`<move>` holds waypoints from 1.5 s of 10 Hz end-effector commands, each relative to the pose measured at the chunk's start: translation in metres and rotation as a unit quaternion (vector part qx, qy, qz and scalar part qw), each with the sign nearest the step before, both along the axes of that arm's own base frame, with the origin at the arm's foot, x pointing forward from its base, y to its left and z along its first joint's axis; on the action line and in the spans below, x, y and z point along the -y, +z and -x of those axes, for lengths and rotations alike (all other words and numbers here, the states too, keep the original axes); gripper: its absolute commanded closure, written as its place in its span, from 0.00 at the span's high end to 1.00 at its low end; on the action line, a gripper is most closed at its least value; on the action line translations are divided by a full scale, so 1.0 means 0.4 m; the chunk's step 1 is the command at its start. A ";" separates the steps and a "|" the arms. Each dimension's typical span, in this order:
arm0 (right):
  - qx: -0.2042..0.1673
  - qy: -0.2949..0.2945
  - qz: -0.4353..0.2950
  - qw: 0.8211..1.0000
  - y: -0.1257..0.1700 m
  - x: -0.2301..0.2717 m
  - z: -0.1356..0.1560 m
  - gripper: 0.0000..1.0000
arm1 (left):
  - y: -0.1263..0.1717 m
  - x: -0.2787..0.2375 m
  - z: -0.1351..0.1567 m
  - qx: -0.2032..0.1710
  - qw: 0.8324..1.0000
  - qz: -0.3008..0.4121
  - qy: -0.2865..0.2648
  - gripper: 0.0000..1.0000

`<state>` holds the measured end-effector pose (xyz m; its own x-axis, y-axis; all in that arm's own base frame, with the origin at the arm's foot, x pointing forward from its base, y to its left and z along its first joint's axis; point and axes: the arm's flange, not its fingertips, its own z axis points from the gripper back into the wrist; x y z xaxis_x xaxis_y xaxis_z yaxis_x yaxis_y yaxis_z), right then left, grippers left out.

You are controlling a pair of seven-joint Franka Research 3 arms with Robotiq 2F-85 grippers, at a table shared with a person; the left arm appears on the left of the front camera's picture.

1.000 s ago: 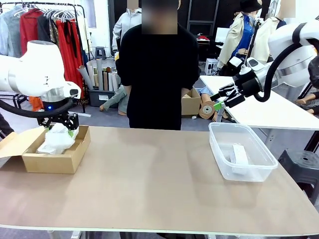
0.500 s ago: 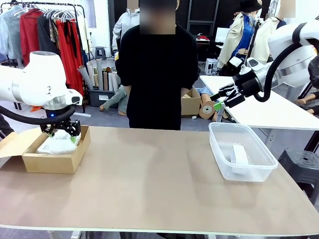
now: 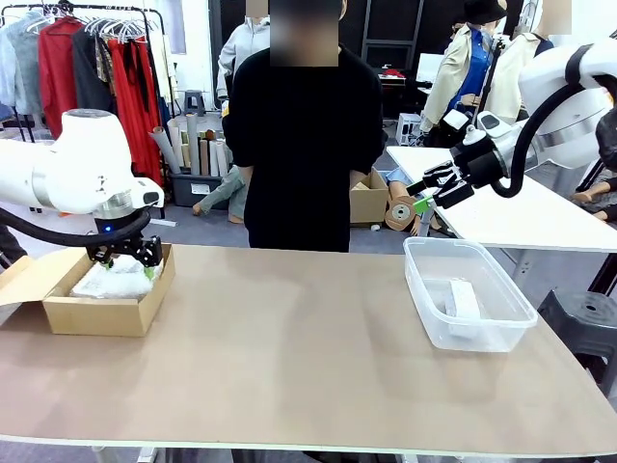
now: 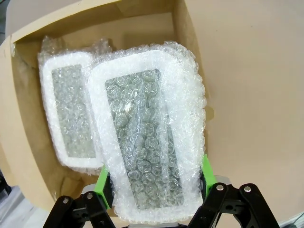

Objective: Separate and place wrapped and unwrapped clocks.
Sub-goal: If the picked Digital clock is wrapped, place it in the Package Box ; if not, place it in the Organizing box.

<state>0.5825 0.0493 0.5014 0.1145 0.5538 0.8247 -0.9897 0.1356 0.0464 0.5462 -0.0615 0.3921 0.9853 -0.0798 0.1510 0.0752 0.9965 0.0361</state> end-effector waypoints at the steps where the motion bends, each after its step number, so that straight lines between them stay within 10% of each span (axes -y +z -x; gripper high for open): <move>1: 0.004 0.002 0.004 1.000 0.004 -0.001 0.000 1.00 | -0.005 -0.007 -0.023 0.005 1.000 0.009 -0.006 0.00; 15: 0.004 0.002 0.004 1.000 0.004 -0.001 0.000 1.00 | -0.087 -0.067 -0.071 -0.003 1.000 -0.018 0.011 0.00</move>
<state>0.5825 0.0493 0.5013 0.1146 0.5538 0.8247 -0.9897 0.1356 0.0464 0.5683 -0.0436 0.3600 0.9881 -0.0629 0.1405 0.0570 0.9973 0.0456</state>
